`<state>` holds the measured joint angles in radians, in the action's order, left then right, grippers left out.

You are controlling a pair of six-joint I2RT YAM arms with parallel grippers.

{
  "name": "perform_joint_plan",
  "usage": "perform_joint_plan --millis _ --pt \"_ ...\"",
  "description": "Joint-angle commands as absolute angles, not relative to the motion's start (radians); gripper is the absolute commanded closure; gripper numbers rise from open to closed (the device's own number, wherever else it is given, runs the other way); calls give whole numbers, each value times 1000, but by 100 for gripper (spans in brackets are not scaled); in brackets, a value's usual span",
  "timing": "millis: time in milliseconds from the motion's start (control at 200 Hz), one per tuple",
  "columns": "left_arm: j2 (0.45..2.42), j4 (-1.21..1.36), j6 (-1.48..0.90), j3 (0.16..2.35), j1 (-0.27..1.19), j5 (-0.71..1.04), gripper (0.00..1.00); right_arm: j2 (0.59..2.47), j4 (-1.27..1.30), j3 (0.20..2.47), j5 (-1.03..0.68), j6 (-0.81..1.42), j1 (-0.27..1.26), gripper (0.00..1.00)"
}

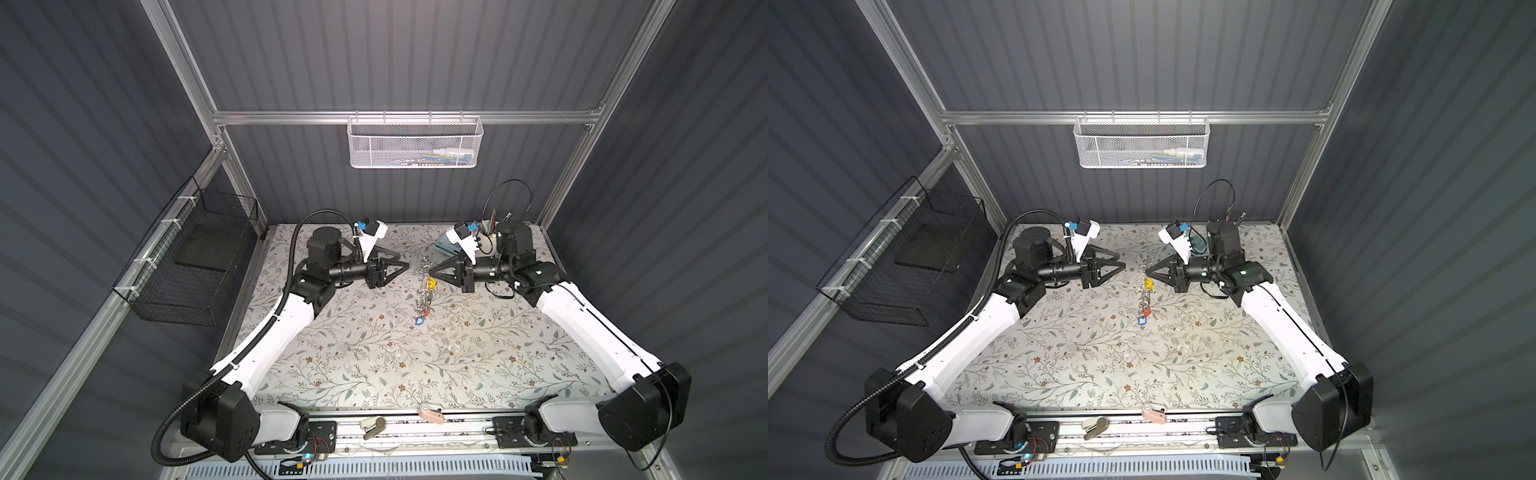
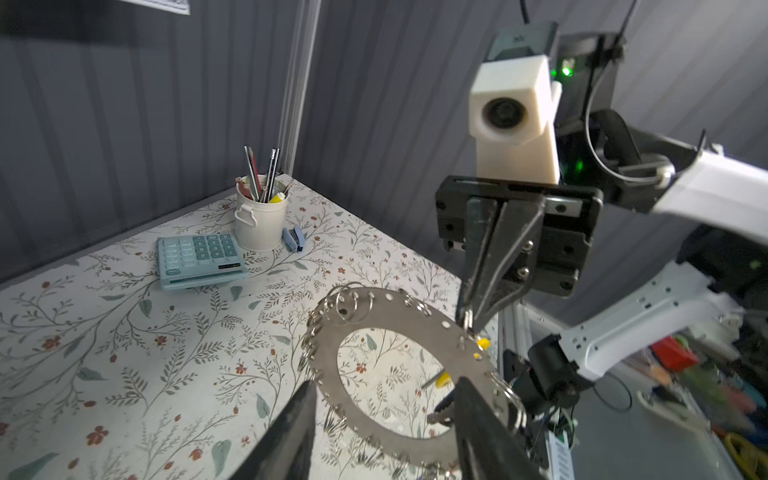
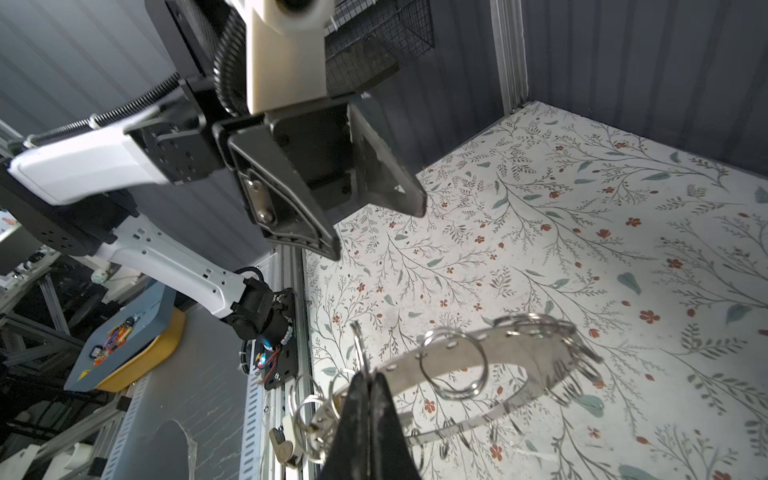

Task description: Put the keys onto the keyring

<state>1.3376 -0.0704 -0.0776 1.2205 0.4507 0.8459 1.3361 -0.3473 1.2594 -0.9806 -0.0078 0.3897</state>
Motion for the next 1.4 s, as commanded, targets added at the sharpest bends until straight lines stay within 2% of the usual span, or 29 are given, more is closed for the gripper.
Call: perform_joint_plan --millis 0,155,420,825,1396 --pt "1380 -388 200 1352 457 965 44 1331 -457 1313 -973 -120 401 100" --pt "1494 -635 368 1556 457 1003 44 1333 -520 1340 -966 -188 414 100" --pt "1627 -797 420 1736 482 1024 49 1339 -527 1339 -969 -198 426 100" --pt "1676 -888 464 1804 549 1000 56 1352 -504 1330 -987 -204 426 100" --pt "1697 -914 469 1824 568 965 79 1347 -485 1325 -990 -192 426 100"
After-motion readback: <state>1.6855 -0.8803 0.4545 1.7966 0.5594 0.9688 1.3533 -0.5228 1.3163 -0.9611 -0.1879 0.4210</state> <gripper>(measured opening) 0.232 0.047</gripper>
